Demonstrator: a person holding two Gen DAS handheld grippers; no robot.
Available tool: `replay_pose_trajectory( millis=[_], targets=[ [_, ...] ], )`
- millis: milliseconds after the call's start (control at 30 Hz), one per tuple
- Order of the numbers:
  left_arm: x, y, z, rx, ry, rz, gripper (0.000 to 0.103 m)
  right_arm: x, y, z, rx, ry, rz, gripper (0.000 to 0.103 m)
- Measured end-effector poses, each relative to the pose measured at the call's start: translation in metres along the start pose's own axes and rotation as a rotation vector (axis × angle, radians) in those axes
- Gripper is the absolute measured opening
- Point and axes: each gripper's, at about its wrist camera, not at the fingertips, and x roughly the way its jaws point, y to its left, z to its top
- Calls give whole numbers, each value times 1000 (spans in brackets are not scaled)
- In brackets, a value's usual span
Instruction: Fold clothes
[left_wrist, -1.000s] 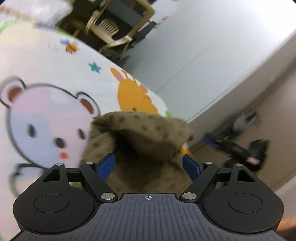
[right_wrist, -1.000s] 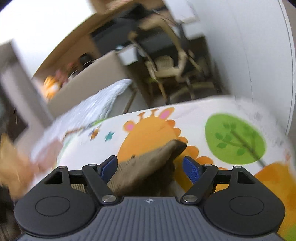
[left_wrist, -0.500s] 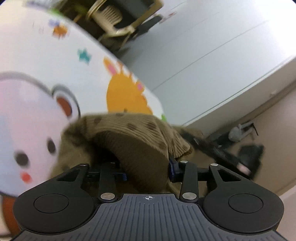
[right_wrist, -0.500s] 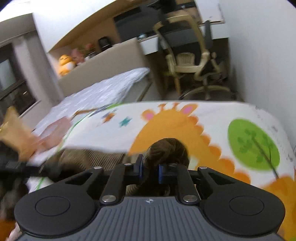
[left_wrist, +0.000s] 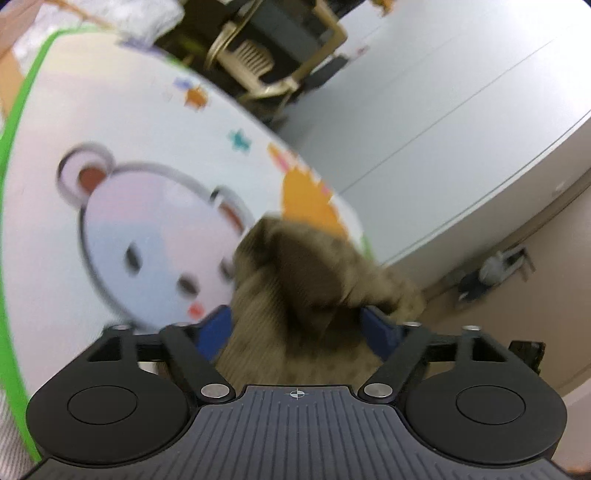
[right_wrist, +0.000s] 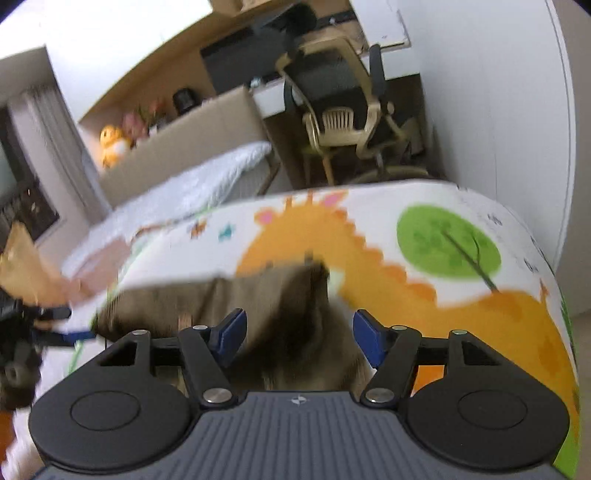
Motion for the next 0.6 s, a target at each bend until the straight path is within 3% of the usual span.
replay_pose_trajectory(
  millis=[67, 100, 133, 167, 200, 233, 267, 300, 400, 567, 600],
  targets=[
    [17, -8, 10, -14, -2, -13, 94, 24, -1, 12, 26, 8, -1, 69],
    [28, -10, 14, -22, 6, -7, 94, 41, 0, 13, 31, 34, 2, 63],
    [41, -11, 17, -28, 19, 6, 94, 56, 4, 12, 17, 61, -3, 51],
    [55, -13, 18, -33, 34, 20, 94, 69, 12, 11, -12, 85, -14, 19],
    [69, -14, 20, -39, 48, 33, 88, 76, 20, 11, -46, 96, -28, 16],
    [76, -17, 21, -25, 56, 37, 77, 72, 29, 11, -88, 77, -36, 13],
    [82, -21, 22, -9, 64, 40, 47, 60, 36, 11, -124, 49, -22, 12],
    [80, -27, 23, 19, 55, 37, 37, 46, 43, 13, -147, 22, 1, 12],
    [58, -46, 20, 120, 21, 16, 32, 29, 40, 3, -140, 27, 11, 12],
    [35, -36, -21, 172, 98, 60, 33, 13, 25, -22, -93, 76, 2, 14],
    [36, -31, -33, 178, 134, 85, 33, 10, 22, -26, -84, 85, 0, 20]
  ],
)
